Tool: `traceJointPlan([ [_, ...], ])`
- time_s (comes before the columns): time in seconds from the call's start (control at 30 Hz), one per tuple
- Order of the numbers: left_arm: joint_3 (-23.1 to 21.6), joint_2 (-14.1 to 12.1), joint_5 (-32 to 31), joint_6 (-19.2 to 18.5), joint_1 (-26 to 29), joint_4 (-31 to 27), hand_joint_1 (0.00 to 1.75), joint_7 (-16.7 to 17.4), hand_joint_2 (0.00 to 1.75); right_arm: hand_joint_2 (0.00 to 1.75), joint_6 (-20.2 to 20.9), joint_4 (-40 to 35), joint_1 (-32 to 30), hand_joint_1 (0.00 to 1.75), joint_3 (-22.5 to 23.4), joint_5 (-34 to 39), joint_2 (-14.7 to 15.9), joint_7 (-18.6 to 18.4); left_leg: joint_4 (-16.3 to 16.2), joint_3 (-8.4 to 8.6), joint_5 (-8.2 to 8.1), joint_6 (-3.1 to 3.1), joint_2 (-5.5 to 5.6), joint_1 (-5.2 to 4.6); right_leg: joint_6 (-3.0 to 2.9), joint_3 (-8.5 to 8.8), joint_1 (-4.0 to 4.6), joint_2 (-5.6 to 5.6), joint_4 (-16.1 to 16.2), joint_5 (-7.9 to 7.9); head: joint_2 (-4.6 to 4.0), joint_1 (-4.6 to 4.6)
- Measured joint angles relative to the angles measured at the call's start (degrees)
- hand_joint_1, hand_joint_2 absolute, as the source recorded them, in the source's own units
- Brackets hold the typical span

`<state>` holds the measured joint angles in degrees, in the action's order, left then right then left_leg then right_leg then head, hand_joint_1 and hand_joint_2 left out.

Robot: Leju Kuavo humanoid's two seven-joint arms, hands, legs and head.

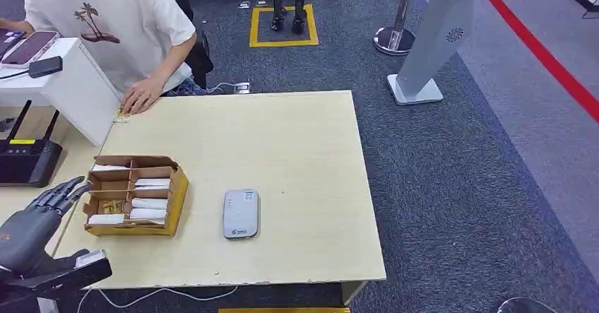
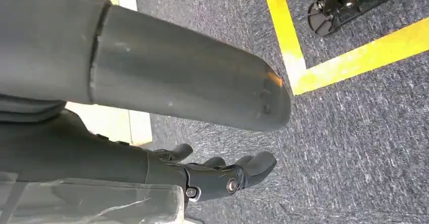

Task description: Pass the card to the sensor for recognition and then transmit it.

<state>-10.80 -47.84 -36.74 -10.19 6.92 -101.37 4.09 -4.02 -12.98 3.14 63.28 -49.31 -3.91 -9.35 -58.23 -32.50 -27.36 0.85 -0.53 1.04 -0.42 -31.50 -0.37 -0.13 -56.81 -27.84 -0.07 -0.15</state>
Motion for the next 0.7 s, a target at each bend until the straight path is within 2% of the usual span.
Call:
traceJointPlan([
  [0.37,-1.05,5.39,-2.40,0.07,-3.46,5.03,0.00,-0.44,1.75,0.00,0.15,-0.07,0.37,0.00,0.04,-0.76,0.00,0.02,0.00,0.00,0.01,0.00,0.05,0.00,0.00,-0.01,0.00,-0.04,0.00,0.00,0.00,0.02],
  [0.7,-3.80,8.28,-2.62,-0.02,-8.01,8.37,0.00,-0.61,1.75,0.00,0.24,-0.07,0.50,0.00,0.07,-1.64,0.00,0.07,-0.01,0.00,0.01,0.01,0.04,0.00,0.00,-0.02,0.00,-0.04,0.00,0.01,0.00,0.00],
])
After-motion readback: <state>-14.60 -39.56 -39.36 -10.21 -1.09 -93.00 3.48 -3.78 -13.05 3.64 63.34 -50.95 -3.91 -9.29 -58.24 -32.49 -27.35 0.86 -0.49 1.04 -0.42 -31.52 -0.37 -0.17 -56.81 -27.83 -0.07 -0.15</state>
